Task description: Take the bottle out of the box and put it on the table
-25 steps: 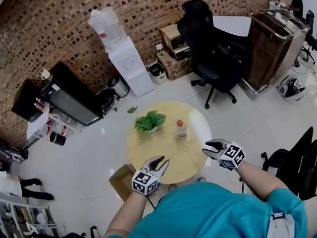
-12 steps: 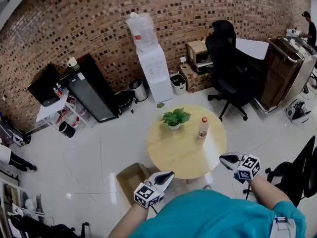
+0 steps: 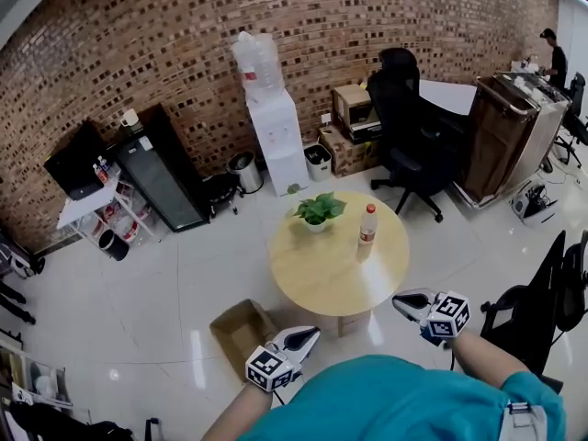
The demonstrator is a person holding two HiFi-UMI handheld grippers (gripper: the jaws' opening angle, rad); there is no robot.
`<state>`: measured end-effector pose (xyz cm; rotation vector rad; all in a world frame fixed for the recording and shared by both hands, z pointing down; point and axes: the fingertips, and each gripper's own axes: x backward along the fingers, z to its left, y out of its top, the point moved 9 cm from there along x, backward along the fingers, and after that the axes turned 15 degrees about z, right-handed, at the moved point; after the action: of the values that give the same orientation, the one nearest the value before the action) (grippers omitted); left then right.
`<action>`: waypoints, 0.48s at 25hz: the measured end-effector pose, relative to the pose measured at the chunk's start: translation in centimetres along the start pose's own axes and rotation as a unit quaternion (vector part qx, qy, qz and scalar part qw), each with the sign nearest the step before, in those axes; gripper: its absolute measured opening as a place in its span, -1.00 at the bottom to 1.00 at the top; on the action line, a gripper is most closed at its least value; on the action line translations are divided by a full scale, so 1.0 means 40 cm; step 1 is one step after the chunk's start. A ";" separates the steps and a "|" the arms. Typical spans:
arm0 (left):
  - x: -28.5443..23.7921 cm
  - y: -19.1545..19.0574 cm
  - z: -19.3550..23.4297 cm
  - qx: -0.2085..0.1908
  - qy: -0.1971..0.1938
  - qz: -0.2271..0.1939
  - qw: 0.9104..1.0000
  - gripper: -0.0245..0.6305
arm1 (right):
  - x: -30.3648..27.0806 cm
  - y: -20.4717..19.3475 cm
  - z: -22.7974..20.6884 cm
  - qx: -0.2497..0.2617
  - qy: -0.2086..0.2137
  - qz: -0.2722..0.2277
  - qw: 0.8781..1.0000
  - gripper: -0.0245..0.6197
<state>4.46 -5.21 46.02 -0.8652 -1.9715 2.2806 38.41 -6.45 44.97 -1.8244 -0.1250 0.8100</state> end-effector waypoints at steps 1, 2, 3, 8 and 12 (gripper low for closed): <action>0.004 0.012 -0.029 -0.002 0.001 -0.001 1.000 -0.88 | 0.025 0.000 0.013 0.001 -0.001 -0.001 1.000 -0.91; 0.008 0.025 -0.052 -0.001 0.004 -0.002 1.000 -0.88 | 0.049 0.006 0.022 0.003 -0.003 -0.003 1.000 -0.92; 0.013 0.038 -0.071 0.003 0.007 -0.004 1.000 -0.88 | 0.072 0.017 0.029 0.006 -0.003 -0.005 1.000 -0.92; 0.091 0.130 -0.224 0.032 0.020 -0.008 0.999 -0.88 | 0.223 0.076 0.146 0.018 -0.005 -0.005 1.000 -0.92; 0.100 0.195 -0.433 0.056 0.032 -0.016 0.998 -0.88 | 0.381 0.043 0.243 0.025 0.011 -0.004 1.000 -0.92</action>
<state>10.73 10.37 36.30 -0.8774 -1.7994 2.2895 43.89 7.40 34.60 -1.7847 -0.0971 0.7795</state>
